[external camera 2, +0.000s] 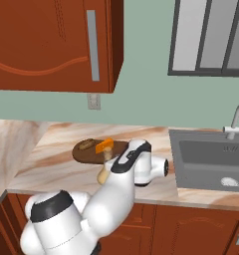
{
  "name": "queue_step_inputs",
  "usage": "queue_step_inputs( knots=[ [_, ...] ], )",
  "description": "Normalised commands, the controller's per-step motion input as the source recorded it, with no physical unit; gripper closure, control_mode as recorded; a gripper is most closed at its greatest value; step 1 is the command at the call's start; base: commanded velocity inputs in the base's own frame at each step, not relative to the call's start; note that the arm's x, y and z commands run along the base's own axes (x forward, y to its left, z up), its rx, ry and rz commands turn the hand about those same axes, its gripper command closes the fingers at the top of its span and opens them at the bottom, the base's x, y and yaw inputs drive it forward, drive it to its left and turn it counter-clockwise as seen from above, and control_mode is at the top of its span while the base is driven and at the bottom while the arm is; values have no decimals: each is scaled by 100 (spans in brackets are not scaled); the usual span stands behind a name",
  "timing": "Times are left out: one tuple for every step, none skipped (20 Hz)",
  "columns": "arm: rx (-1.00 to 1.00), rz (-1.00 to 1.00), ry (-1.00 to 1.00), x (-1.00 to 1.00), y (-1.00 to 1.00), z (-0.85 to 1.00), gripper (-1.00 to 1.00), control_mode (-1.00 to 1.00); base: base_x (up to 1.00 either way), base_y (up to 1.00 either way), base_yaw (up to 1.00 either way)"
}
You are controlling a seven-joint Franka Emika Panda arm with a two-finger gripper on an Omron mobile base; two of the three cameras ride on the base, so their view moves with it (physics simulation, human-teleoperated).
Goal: Retrieve the reheated potato from the microwave, then place the potato, cheese, and condiment on the cutting board.
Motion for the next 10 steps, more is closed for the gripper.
queue_step_inputs(
  knots=[
    [0, -9, 0, -18, 8, 6, -100, -100, 0, 0, 0],
    [0, -8, 0, -19, 7, 7, -100, -100, 0, 0, 0],
    [0, -7, 0, -18, 6, 5, -100, -100, 0, 0, 0],
    [0, -7, 0, -19, 6, 5, -100, -100, 0, 0, 0],
    [0, -7, 0, -16, 8, 2, -100, -100, 0, 0, 0],
    [0, -7, 0, -14, 9, 3, -100, -100, 0, 0, 0],
    [0, -7, 0, -10, 11, 3, -100, -100, 0, 0, 0],
    [0, -6, 0, -4, 13, 2, -100, -100, 0, 0, 0],
    [0, -6, 0, 0, 15, 1, -100, -100, 0, 0, 0],
    [0, -6, 0, 0, 15, 0, -100, -100, 0, 0, 0]
  ],
)
